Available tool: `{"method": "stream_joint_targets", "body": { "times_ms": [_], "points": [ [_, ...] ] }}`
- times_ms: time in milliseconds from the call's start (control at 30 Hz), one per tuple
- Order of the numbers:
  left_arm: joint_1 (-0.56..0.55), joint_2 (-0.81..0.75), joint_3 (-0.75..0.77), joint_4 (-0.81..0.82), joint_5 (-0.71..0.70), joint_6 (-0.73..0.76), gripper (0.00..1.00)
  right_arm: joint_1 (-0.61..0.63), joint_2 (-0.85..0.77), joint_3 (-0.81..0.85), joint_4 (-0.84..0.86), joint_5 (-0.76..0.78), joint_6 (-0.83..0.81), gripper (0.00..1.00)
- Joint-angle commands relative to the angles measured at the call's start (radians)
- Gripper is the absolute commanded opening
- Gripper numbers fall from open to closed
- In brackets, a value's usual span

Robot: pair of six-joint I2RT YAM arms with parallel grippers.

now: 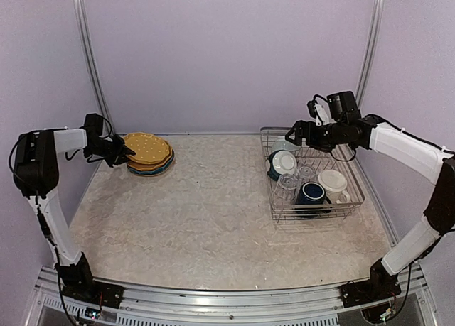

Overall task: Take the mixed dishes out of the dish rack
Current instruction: Place the plate on the plate.

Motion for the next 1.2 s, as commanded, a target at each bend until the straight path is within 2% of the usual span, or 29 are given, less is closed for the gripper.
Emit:
{"method": "stream_joint_targets", "body": {
  "times_ms": [0, 100, 200, 500, 700, 933, 1167],
  "points": [
    [0.008, 0.016, 0.057, 0.066, 0.037, 0.028, 0.0, -0.008, -0.044, 0.042, -0.101, 0.086, -0.047, 0.95],
    [0.007, 0.028, 0.058, 0.073, 0.043, 0.027, 0.04, -0.007, -0.037, 0.062, -0.135, 0.113, -0.061, 0.95],
    [0.008, 0.034, 0.069, 0.056, 0.036, 0.035, 0.13, -0.008, -0.018, 0.09, -0.17, 0.137, -0.071, 0.95],
    [0.002, 0.029, 0.06, -0.006, -0.002, 0.065, 0.51, -0.008, 0.044, 0.109, -0.238, 0.14, -0.068, 0.95],
    [-0.021, 0.003, 0.074, -0.045, -0.038, 0.093, 0.7, 0.018, 0.095, 0.128, -0.303, 0.133, -0.06, 0.95],
    [-0.042, -0.017, 0.091, -0.115, -0.119, 0.139, 0.83, 0.062, 0.085, 0.105, -0.331, 0.191, -0.055, 0.95],
    [-0.041, -0.104, 0.065, -0.171, -0.207, 0.174, 0.94, 0.065, 0.05, 0.047, -0.322, 0.216, -0.045, 0.95]
  ]
}}
